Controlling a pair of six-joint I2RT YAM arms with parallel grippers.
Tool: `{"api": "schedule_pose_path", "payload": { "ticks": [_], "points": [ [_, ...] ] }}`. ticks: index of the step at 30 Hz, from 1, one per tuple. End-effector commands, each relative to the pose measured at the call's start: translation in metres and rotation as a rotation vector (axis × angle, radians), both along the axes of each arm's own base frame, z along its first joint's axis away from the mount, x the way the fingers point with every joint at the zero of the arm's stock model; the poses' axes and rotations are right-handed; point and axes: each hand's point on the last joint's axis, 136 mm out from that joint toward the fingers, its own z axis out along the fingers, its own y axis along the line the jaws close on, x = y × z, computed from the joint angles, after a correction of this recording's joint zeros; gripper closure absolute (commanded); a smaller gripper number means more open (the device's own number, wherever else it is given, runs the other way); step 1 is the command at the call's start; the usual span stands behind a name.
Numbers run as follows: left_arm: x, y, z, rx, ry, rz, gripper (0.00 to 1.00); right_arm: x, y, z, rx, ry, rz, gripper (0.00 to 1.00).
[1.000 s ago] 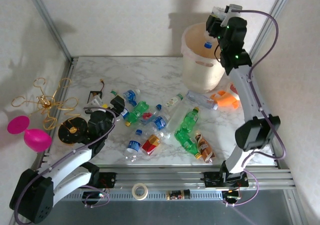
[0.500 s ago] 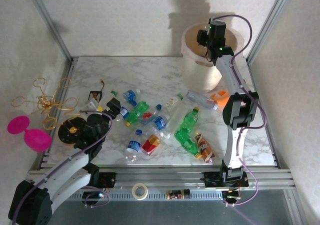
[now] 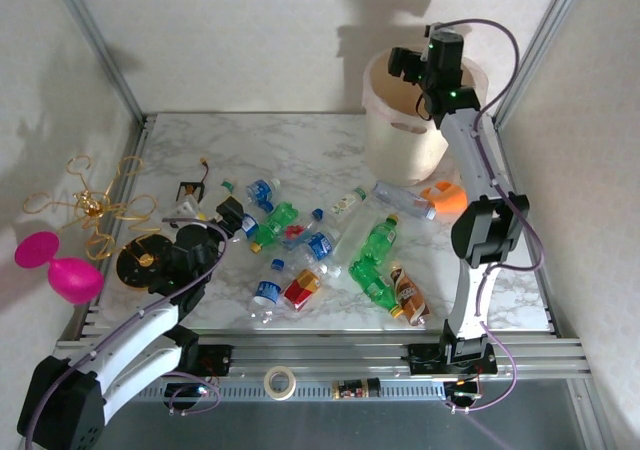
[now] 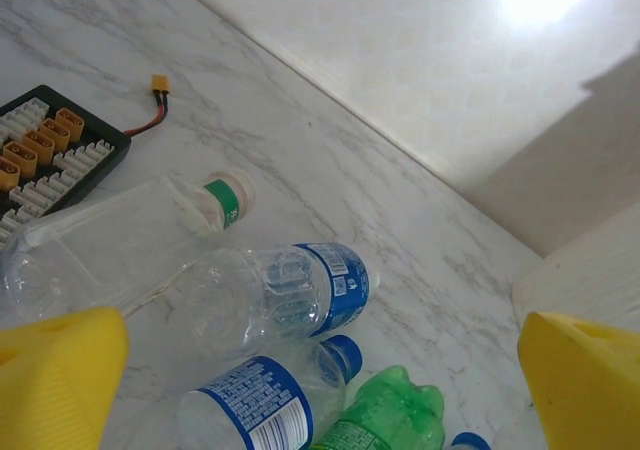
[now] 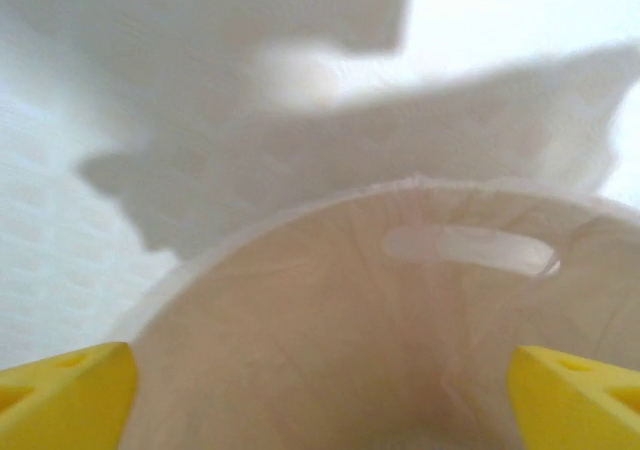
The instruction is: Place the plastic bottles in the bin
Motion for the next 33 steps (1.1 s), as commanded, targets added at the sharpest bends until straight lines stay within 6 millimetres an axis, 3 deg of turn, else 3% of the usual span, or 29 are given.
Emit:
{"api": "schedule_pose_path", "payload": {
  "ticks": [1, 6, 9, 14, 18, 25, 33],
  "points": [
    [0.011, -0.008, 0.022, 0.077, -0.001, -0.054, 0.0, -0.043, 0.012, 0.052, 0.043, -0.086, 0.073, 0.01],
    [0.029, -0.036, 0.026, 0.125, 0.078, -0.197, 0.01, -0.088, 0.028, 0.053, 0.062, -0.096, 0.131, 0.01],
    [0.04, -0.045, 0.019, 0.121, 0.135, -0.23, 0.0, -0.115, 0.038, 0.044, 0.089, -0.091, 0.171, 0.01],
    [0.056, -0.051, 0.01, 0.173, 0.238, -0.244, 0.0, -0.157, 0.049, 0.019, 0.145, -0.073, 0.23, 0.01],
    [0.07, -0.042, 0.008, 0.261, 0.317, -0.194, 0.0, -0.181, 0.052, -0.014, 0.174, -0.025, 0.246, 0.01],
    [0.096, -0.038, 0.004, 0.428, 0.443, -0.189, 0.01, -0.203, 0.051, -0.069, 0.204, 0.086, 0.237, 0.01],
    [0.122, -0.042, -0.025, 0.632, 0.662, -0.305, 0.0, -0.207, 0.043, -0.092, 0.18, 0.089, 0.209, 0.01]
  ]
}}
